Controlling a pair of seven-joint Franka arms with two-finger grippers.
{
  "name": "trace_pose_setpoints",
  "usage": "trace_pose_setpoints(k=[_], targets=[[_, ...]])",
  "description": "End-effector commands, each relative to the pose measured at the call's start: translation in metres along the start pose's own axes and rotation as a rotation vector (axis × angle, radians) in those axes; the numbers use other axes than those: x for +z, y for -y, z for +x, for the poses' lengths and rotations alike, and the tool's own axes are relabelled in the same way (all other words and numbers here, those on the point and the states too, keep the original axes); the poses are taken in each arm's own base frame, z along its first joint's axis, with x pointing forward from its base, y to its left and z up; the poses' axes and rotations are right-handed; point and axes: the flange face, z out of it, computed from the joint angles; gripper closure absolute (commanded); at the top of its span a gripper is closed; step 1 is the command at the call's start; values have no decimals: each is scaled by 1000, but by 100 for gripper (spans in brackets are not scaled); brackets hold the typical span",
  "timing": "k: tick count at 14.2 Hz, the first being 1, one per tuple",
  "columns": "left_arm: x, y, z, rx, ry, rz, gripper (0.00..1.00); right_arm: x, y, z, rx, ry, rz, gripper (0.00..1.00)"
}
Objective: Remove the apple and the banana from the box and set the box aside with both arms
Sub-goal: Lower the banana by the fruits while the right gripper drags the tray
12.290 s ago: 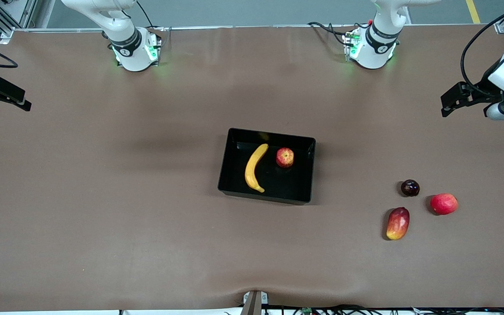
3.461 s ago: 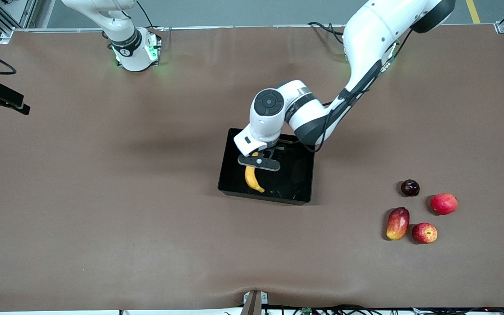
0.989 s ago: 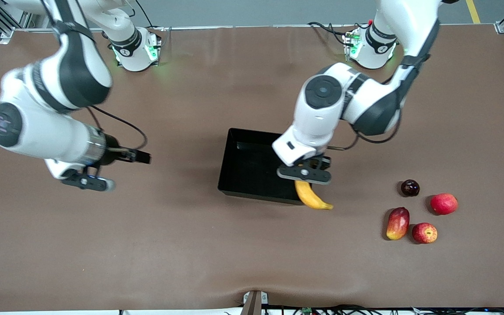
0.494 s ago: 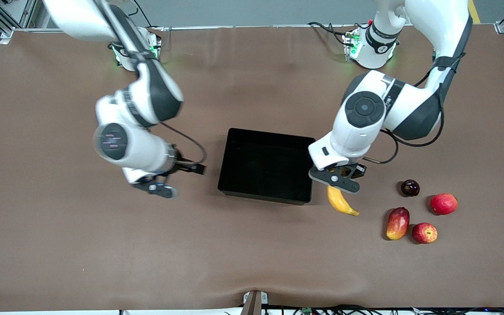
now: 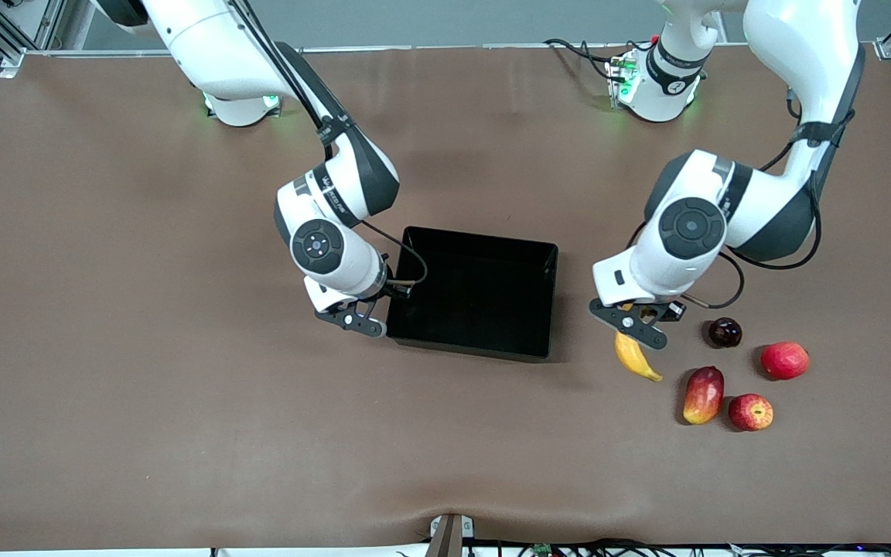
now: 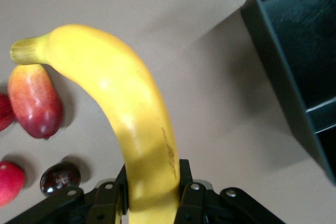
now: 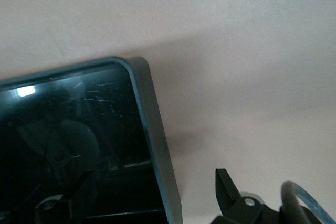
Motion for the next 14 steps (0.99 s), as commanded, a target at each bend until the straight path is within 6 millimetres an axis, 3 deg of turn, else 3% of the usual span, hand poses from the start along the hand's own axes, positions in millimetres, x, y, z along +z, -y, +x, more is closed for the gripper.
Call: trace_pose_setpoints(k=[1,2,3,5,9,11,14], targets=[[24,9,-18,116,-51,17,100,16,6,-22,-15,6,-13,8],[35,19,-23,149,-64,11,100,19,10,-29,-34,8,-20,42],[45,27,-27,170,-65,5,100,22,11,-31,-46,10,-23,69],[61,40,-31,219,-70,-6,100,27,9,-28,-57,9,-31,100],[108,60,-46,202,-126,-29,100,22,-4,-9,-99,13,-30,100],[121,63,-49,238,-114,-1,100,8,-14,1,-80,24,-32,100],[145,92,-63,267,-110,47,100,-33,-36,15,-129,80,-44,100]])
